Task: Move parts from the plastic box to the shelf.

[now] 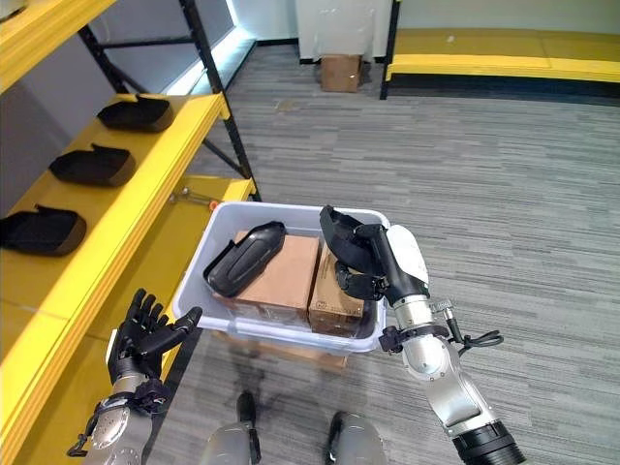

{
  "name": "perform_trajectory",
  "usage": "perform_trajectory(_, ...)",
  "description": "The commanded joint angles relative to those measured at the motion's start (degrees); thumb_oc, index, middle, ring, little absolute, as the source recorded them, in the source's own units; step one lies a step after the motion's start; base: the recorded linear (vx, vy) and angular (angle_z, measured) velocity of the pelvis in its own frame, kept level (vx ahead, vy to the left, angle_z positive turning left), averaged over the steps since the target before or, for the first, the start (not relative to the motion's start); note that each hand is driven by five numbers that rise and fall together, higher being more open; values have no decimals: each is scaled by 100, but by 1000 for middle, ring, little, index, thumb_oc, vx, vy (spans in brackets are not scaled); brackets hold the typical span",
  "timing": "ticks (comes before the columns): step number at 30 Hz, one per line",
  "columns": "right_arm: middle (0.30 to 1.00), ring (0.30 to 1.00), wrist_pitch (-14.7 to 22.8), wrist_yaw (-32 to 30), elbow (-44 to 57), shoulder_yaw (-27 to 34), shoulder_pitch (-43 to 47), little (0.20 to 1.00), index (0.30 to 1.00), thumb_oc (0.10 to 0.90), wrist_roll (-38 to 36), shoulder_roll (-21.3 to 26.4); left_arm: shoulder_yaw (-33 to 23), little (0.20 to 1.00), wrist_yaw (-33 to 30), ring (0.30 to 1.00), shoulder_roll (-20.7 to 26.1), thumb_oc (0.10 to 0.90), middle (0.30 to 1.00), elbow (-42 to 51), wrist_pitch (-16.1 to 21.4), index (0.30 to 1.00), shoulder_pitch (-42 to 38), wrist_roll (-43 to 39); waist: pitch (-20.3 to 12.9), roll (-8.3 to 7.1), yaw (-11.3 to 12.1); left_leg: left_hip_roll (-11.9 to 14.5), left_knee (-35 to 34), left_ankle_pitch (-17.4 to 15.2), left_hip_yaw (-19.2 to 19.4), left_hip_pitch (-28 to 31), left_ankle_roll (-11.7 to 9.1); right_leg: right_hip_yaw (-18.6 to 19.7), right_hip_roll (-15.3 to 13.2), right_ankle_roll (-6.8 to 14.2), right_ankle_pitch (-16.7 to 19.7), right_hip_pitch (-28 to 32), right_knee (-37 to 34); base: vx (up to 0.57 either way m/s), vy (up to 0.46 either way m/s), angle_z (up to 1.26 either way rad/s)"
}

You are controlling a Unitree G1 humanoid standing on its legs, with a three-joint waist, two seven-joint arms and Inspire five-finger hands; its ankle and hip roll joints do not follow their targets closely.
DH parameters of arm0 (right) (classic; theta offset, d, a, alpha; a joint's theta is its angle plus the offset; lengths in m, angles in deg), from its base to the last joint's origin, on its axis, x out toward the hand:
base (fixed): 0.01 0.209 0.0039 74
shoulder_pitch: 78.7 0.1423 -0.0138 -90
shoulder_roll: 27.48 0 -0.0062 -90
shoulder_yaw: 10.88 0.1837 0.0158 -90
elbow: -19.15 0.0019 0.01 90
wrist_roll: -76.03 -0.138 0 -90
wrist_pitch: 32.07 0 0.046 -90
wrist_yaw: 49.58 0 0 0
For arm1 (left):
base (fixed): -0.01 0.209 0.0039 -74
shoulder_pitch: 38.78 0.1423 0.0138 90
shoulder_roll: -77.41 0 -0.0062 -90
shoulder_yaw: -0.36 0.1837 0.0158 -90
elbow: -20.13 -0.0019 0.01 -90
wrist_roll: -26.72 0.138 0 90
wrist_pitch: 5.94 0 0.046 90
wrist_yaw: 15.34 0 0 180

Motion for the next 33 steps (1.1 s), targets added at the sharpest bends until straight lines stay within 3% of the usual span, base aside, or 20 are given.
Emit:
perform_trajectory(1,300,300,778,-251,549,314,519,300,300,400,-57,6,-275,1000,148,1000,164,900,1000,552,556,1000,-183,-46,-507,-6,-183,514,132,245,-147,222,-605,-67,190,732,-40,1255,-1819,-22,52,64)
perform_trajectory(4,300,300,770,-237,596,497,240,300,300,400,-123,-8,-245,1000,202,1000,148,900,1000,522,517,1000,-179,-59,-651,83,-334,566,-69,169,20,610,-737,-331,87,801,-85,1276,-1833,48,101,75)
perform_trajectory(7,300,300,743,-311,676,741,5,300,300,400,-127,14,-146,1000,285,1000,201,900,1000,542,455,1000,-244,-32,-691,218,-478,554,-480,147,498,544,-808,-674,-92,884,-3,1281,-1776,5,160,79)
perform_trajectory(10,300,300,723,-277,729,905,-197,300,300,400,-18,-20,-121,1000,413,1000,231,900,1000,584,460,1000,-187,-30,-733,320,-479,404,-751,-222,750,609,-740,-830,-263,988,73,1364,-1709,104,229,91)
perform_trajectory(11,300,300,709,-236,723,946,-258,300,300,400,2,-39,-113,1000,440,1000,287,900,1000,613,453,1000,-190,-3,-745,307,-441,313,-749,-282,787,601,-717,-925,-406,1059,190,1452,-1718,105,233,48)
perform_trajectory(15,300,300,684,-164,722,961,-310,300,300,400,-5,-85,-137,1000,481,1000,339,900,1000,649,445,1000,-147,79,-760,267,-387,145,-799,-395,785,652,-636,-969,-545,1160,330,1564,-1819,91,183,18)
perform_trajectory(21,300,300,666,32,764,964,-298,300,300,400,-15,-165,-263,1000,537,1000,380,900,1000,749,461,1000,-44,106,-764,104,-137,-369,-467,-923,565,331,-429,-1179,-990,1511,845,1754,-2243,75,210,10)
perform_trajectory(25,300,300,645,89,731,849,-126,300,300,400,32,-220,-237,1000,584,1000,427,900,1000,791,488,1000,-20,22,-719,30,30,-783,-126,-1314,346,-7,-163,-1198,-1354,1731,1267,1746,-2375,43,255,25)
perform_trajectory(30,300,300,633,105,683,819,-89,300,300,400,160,-258,-211,1000,655,1000,589,900,1000,900,478,1000,-28,150,-726,-20,83,-1053,-7,-1496,201,-182,36,-1153,-1580,1848,1517,1718,-2357,49,204,29)
perform_trajectory(33,300,300,588,102,585,866,-158,300,300,400,309,-290,-80,1000,686,1000,753,900,1000,849,464,1000,-180,163,-736,-42,-26,-1370,-141,-1571,-95,-166,262,-367,-1594,1821,1712,1500,-1938,98,231,79)
